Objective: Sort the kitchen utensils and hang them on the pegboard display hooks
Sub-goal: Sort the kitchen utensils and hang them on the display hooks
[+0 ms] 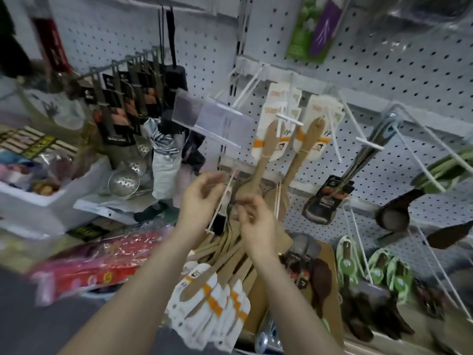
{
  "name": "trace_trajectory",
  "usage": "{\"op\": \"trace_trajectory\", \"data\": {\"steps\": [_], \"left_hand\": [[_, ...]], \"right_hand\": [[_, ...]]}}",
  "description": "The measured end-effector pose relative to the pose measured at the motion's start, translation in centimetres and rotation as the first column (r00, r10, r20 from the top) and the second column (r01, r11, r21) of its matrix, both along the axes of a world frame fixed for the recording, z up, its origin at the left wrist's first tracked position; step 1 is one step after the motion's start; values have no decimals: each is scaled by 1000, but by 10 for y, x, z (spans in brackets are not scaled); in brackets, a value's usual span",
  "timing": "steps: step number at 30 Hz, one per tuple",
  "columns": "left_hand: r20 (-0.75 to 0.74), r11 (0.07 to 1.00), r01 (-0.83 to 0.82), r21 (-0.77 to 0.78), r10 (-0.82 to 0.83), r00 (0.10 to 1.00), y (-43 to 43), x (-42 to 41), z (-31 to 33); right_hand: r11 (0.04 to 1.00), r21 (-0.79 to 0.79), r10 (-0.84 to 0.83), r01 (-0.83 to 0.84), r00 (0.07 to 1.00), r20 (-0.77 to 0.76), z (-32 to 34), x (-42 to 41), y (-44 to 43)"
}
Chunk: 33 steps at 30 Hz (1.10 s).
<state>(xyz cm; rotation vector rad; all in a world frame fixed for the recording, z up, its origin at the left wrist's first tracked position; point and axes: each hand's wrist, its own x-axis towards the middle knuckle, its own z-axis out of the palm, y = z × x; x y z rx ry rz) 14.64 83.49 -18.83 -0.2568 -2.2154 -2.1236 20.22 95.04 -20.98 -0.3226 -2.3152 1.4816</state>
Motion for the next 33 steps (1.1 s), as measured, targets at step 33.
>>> {"op": "trace_trajectory", "data": {"steps": [33], "left_hand": [[496,496,607,-621,-352,794,-11,0,-218]], "right_hand": [[909,-216,-63,356,631,773,-210,-10,2]]}}
